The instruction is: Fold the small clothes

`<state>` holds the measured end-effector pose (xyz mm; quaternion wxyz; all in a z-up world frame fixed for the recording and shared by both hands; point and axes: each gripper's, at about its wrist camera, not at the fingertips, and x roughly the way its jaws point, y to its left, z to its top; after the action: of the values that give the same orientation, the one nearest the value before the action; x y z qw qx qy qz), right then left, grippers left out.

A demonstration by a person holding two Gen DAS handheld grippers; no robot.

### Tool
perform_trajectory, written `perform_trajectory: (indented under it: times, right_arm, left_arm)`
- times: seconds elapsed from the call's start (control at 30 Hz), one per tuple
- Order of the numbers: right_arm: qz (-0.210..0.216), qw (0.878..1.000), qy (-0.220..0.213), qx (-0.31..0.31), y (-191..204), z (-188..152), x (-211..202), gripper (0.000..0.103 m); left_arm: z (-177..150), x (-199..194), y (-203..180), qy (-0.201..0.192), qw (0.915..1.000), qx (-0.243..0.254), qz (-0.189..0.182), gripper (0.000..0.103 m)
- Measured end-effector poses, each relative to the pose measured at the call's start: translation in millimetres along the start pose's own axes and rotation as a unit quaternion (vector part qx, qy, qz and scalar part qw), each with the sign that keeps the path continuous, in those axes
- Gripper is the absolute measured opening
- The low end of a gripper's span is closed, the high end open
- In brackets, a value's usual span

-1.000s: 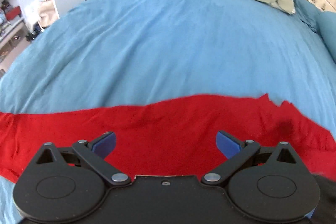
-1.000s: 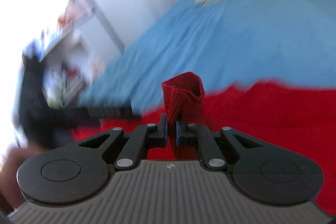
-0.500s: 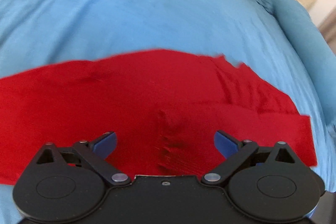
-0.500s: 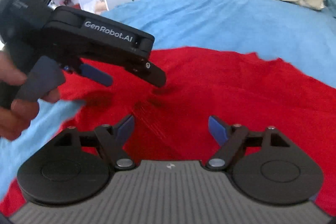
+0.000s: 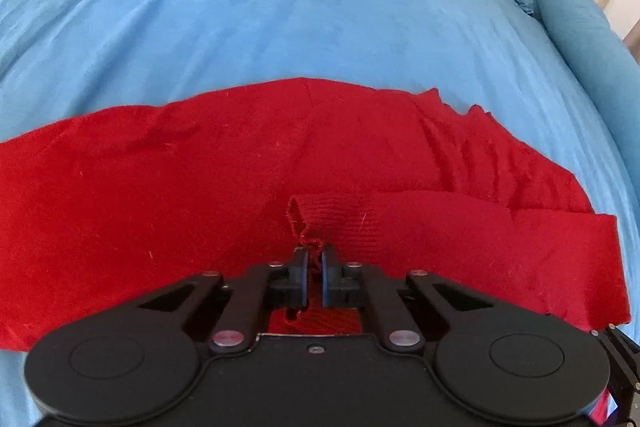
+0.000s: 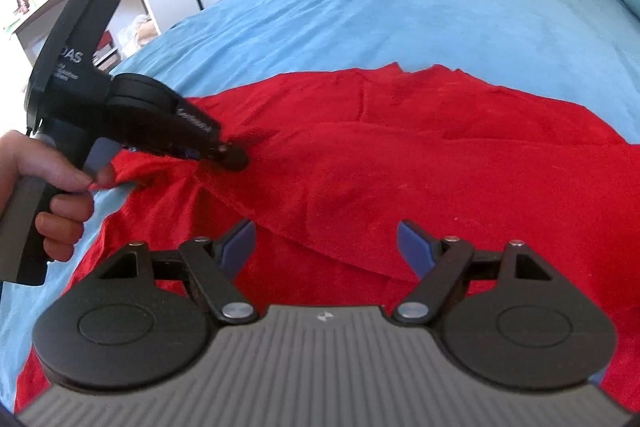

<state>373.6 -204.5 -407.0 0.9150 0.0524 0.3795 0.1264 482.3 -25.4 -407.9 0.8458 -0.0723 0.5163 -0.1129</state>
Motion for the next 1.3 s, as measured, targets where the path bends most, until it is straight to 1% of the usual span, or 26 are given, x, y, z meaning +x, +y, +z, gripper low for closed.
perform_trajectory:
  times: [0.1,0.2,0.3,0.37,0.43,0.5,0.57,0.63,0.67,0.7,0.73,0.8,0.83,0.87,0.9,0.97,1.03,1.1,1.2,1.3]
  right_arm:
    - [-0.006,1.0,-0.006,0.006,-0.7,4.2,0.7,0.094]
    - [-0.009,1.0,-0.009,0.009,-3.0,7.2,-3.1,0.094]
    - [-0.011,1.0,-0.01,0.009,-5.4,5.8,-9.7,0.094]
    - [-0.013,1.0,-0.009,0.008,-7.3,4.0,-13.7,0.094]
    - [-0.017,1.0,-0.007,0.007,-10.2,2.1,-16.4,0.094]
    - [-0.02,1.0,-0.005,0.009,-14.2,-0.4,-17.7,0.094]
    - [-0.024,1.0,-0.004,0.01,-18.4,-1.6,-18.1,0.094]
    - [-0.029,0.999,-0.004,0.012,-22.7,-4.0,-18.9,0.094]
    - [-0.033,0.999,-0.005,0.013,-25.3,-5.0,-19.7,0.094]
    - [-0.037,0.999,-0.006,0.015,-28.2,-5.7,-21.1,0.094]
    - [-0.041,0.999,-0.007,0.018,-31.1,-6.3,-23.1,0.094]
    - [-0.056,0.998,-0.007,0.026,-39.3,-7.9,-31.0,0.094]
    - [-0.066,0.997,-0.009,0.027,-43.2,-8.9,-36.5,0.094]
    - [-0.082,0.996,-0.012,0.026,-47.9,-10.5,-44.1,0.094]
    - [-0.099,0.995,-0.014,0.023,-52.3,-12.0,-51.3,0.094]
    - [-0.144,0.989,-0.015,0.016,-63.5,-15.7,-67.0,0.094]
    - [-0.189,0.982,-0.011,0.006,-75.0,-20.6,-78.4,0.094]
    - [-0.232,0.973,0.001,-0.018,-86.8,-28.0,-83.9,0.094]
    - [-0.277,0.959,0.023,-0.061,-101.2,-41.0,-80.5,0.094]
    - [-0.291,0.952,0.026,-0.092,-111.6,-53.9,-73.2,0.094]
  left_arm:
    - [0.3,-9.8,-6.2,-0.014,0.9996,0.025,0.009,0.005]
    - [2.8,-27.1,-5.2,-0.042,0.9981,0.038,0.021,0.005]
    - [6.1,-41.5,5.3,-0.071,0.9954,0.037,0.053,0.005]
    - [8.2,-45.2,18.7,-0.081,0.9941,0.022,0.069,0.005]
    - [9.5,-43.3,29.5,-0.083,0.9932,0.009,0.081,0.005]
    - [9.6,-36.5,37.1,-0.079,0.9936,0.002,0.08,0.005]
    - [6.2,-31.7,37.0,-0.078,0.9934,0.012,0.083,0.006]
    - [5.1,-29.3,33.3,-0.078,0.9927,0.022,0.089,0.014]
    - [5.2,-31.2,30.3,-0.079,0.992,0.021,0.097,0.038]
    - [4.0,-36.4,29.4,-0.084,0.9913,0.018,0.1,0.067]
    - [4.2,-42.8,25.5,-0.094,0.9903,0.018,0.101,0.076]
    - [2.6,-63.3,9.8,-0.128,0.9863,0.034,0.099,0.087]
    - [3.6,-73.1,-3.9,-0.141,0.9841,0.052,0.095,0.09]
    - [5.0,-80.3,-19.1,-0.147,0.9829,0.069,0.087,0.097]
    - [5.3,-84.2,-34.0,-0.149,0.9826,0.084,0.071,0.099]
    - [7.1,-85.2,-70.1,-0.142,0.983,0.115,0.015,0.1]
    - [8.3,-73.3,-111.8,-0.119,0.982,0.14,-0.042,0.1]
    - [5.7,-55.0,-149.5,-0.102,0.979,0.158,-0.079,0.1]
    - [-2.5,-24.9,-195.8,-0.085,0.9744,0.182,-0.101,0.1]
    - [-9.6,-6.0,-224.5,-0.075,0.9728,0.188,-0.113,0.1]
